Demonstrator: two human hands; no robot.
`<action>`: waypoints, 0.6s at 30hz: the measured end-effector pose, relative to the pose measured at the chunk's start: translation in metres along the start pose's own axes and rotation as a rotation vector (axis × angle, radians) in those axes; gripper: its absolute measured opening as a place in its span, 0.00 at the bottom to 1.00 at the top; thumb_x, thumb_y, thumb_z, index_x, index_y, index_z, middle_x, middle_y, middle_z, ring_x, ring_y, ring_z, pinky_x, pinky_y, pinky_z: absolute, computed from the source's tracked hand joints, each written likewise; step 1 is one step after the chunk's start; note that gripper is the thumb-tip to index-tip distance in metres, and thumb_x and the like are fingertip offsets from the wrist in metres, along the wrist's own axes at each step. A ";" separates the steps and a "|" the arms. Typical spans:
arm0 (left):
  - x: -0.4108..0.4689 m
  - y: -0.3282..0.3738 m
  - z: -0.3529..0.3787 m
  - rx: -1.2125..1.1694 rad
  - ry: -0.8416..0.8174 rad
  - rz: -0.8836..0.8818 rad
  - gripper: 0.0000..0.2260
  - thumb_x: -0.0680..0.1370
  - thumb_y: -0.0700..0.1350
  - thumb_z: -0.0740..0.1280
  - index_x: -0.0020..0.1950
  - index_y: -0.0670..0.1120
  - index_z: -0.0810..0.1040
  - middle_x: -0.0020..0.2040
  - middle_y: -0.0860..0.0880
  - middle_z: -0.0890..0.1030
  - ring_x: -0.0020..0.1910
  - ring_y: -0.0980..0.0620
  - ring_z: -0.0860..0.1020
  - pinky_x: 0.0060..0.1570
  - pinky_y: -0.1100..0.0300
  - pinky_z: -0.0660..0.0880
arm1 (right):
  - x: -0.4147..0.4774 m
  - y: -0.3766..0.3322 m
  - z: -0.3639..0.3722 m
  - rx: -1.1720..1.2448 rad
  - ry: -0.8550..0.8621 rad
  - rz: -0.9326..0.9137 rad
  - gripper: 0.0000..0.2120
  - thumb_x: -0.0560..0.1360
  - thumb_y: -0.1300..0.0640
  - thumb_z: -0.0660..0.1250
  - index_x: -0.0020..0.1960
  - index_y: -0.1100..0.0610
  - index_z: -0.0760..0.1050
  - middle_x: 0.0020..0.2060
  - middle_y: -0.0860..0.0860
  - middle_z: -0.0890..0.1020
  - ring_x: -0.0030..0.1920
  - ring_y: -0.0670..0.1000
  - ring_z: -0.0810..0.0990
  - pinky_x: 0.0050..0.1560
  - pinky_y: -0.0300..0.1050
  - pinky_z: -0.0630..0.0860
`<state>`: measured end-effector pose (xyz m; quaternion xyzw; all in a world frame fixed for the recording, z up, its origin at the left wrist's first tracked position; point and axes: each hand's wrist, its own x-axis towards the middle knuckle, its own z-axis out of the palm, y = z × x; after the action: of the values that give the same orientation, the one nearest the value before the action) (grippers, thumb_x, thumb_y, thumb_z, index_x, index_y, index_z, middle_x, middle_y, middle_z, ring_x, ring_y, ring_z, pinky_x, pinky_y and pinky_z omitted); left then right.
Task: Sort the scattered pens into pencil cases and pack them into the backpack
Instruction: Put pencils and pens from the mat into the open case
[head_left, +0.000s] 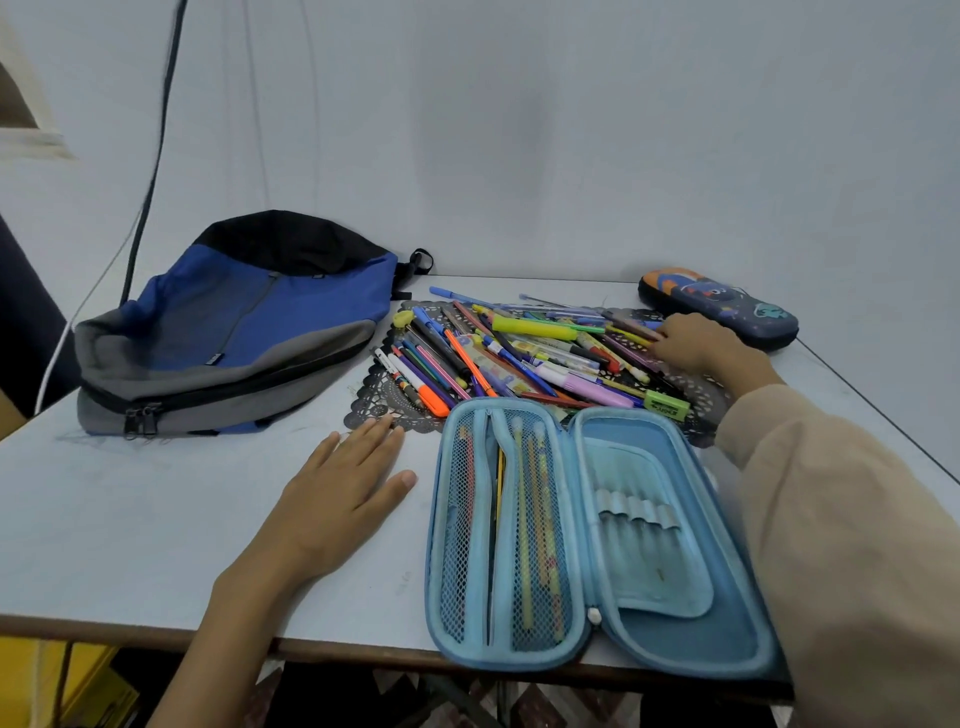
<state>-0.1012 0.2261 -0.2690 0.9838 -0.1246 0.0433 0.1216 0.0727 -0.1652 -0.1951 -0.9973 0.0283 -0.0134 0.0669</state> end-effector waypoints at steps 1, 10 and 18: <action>0.000 0.000 0.000 -0.002 0.000 -0.001 0.46 0.67 0.75 0.29 0.80 0.55 0.49 0.79 0.60 0.47 0.76 0.66 0.42 0.74 0.62 0.38 | 0.000 0.000 -0.002 0.037 0.007 -0.008 0.10 0.77 0.52 0.62 0.41 0.57 0.70 0.45 0.59 0.79 0.42 0.59 0.77 0.44 0.50 0.72; 0.000 -0.001 0.000 -0.008 0.002 0.006 0.45 0.68 0.74 0.30 0.80 0.55 0.50 0.79 0.59 0.47 0.76 0.65 0.43 0.75 0.61 0.39 | -0.019 -0.030 -0.009 0.254 -0.098 -0.185 0.13 0.72 0.50 0.74 0.40 0.55 0.72 0.35 0.51 0.76 0.36 0.52 0.74 0.34 0.45 0.66; 0.000 -0.001 -0.001 -0.009 0.001 0.008 0.44 0.68 0.74 0.31 0.80 0.55 0.50 0.79 0.59 0.47 0.75 0.66 0.42 0.75 0.61 0.38 | -0.014 -0.035 -0.004 0.240 -0.184 -0.171 0.12 0.68 0.54 0.77 0.41 0.61 0.79 0.37 0.53 0.81 0.38 0.52 0.78 0.38 0.44 0.70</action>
<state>-0.1011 0.2269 -0.2687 0.9827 -0.1289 0.0435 0.1260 0.0605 -0.1306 -0.1871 -0.9779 -0.0646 0.0689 0.1863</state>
